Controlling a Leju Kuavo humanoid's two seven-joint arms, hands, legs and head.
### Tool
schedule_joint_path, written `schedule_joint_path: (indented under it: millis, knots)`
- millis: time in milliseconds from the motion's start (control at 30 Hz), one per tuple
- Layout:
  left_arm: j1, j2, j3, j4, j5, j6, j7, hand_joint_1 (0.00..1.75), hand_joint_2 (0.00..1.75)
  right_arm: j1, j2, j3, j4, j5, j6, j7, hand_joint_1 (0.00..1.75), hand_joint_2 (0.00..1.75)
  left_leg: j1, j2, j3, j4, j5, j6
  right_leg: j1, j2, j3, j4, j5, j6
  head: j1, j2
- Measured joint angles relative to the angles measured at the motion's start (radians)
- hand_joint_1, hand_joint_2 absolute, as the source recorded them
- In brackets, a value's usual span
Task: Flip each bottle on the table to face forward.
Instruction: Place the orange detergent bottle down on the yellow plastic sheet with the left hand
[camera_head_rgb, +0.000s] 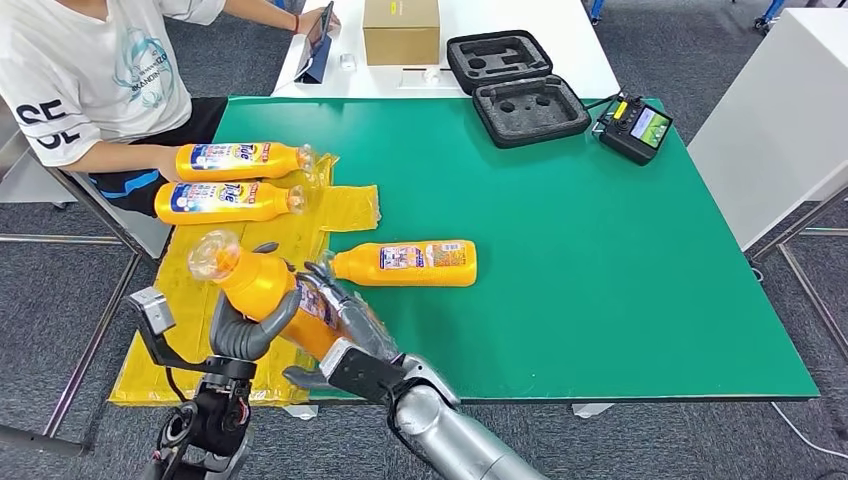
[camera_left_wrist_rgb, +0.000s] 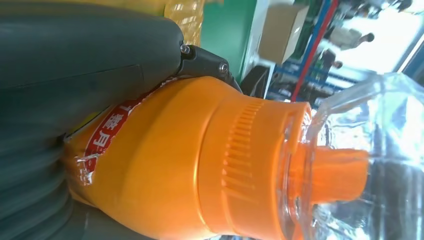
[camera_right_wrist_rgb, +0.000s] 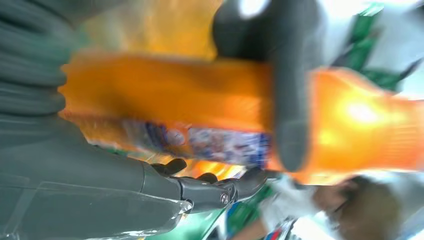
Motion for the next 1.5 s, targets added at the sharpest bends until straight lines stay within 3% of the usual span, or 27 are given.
schedule_joint_path:
  millis: [200,367,467,600,733,1000,1100,1200,1333,1500]
  knots:
    - [-0.016,0.001,0.050,0.021,-0.084,0.078,-0.063,1.75,1.75,0.074,-0.041,0.011,-0.263,-0.097,0.110,-0.003,0.00,0.00,0.000,0.000,0.000,0.000,0.000,0.000,0.000,0.000,0.000,0.000,0.000,0.000,0.000,0.000]
    - [-0.023,0.009,0.107,0.024,-0.182,0.189,-0.132,1.75,1.75,0.123,-0.061,0.012,-0.463,-0.149,0.046,-0.005,0.00,0.00,0.000,0.000,0.000,0.000,0.000,0.000,0.000,0.000,0.000,0.000,0.000,0.000,0.000,0.000]
    - [-0.041,0.030,0.126,0.033,-0.409,0.335,-0.180,1.75,1.75,0.135,-0.062,0.015,-0.544,-0.191,-0.006,-0.005,0.00,0.00,0.000,0.000,0.000,0.000,0.000,0.000,0.000,0.000,0.000,0.000,0.000,0.000,0.000,0.000]
    - [-0.092,0.077,0.127,0.072,-0.838,0.514,-0.155,1.75,1.75,0.142,-0.070,0.031,-0.608,-0.195,-0.031,-0.004,0.00,1.75,0.000,-0.001,0.000,0.000,0.000,0.000,0.000,0.000,0.000,0.000,0.000,0.000,0.000,0.000]
    - [-0.140,0.118,0.125,0.138,-1.152,0.581,-0.076,1.75,1.75,0.142,-0.078,0.057,-0.620,-0.165,-0.018,-0.004,0.00,1.75,0.000,0.000,0.000,0.000,0.000,0.000,0.000,0.000,0.000,0.000,0.000,0.000,0.000,0.000]
    - [-0.187,0.164,0.123,0.221,-1.414,0.634,0.012,1.75,1.75,0.142,-0.084,0.084,-0.622,-0.159,0.003,-0.004,0.00,1.75,0.000,0.000,0.000,0.000,0.000,0.000,0.000,0.000,0.000,0.000,0.000,0.000,0.000,0.000]
    - [-0.217,0.185,0.109,0.260,-1.612,0.554,0.103,1.75,1.75,0.142,-0.084,0.086,-0.622,-0.160,0.025,-0.004,0.00,1.75,0.000,0.000,0.000,0.000,0.000,0.000,0.000,0.000,0.000,0.000,0.000,0.000,0.000,0.000]
    - [-0.271,0.205,0.073,0.341,-1.753,0.397,0.154,1.75,1.75,0.142,-0.084,0.089,-0.622,-0.155,0.044,-0.004,0.00,1.75,0.000,-0.001,0.000,0.000,0.001,0.000,0.000,-0.001,0.000,0.000,0.000,0.000,0.000,0.000]
    - [-0.356,0.208,0.020,0.491,-1.774,0.240,0.149,1.75,1.75,0.141,-0.082,0.093,-0.618,-0.137,0.049,-0.004,0.00,1.75,0.000,-0.001,0.000,0.000,0.002,0.001,0.000,-0.001,0.000,0.000,0.001,0.000,0.000,0.000]
    - [-0.449,0.208,-0.027,0.676,-1.754,0.156,0.137,1.75,1.75,0.142,-0.078,0.092,-0.608,-0.133,0.057,-0.004,0.00,1.75,0.000,0.000,0.000,0.000,0.002,0.001,0.000,-0.001,0.000,0.000,0.001,0.000,0.000,0.000]
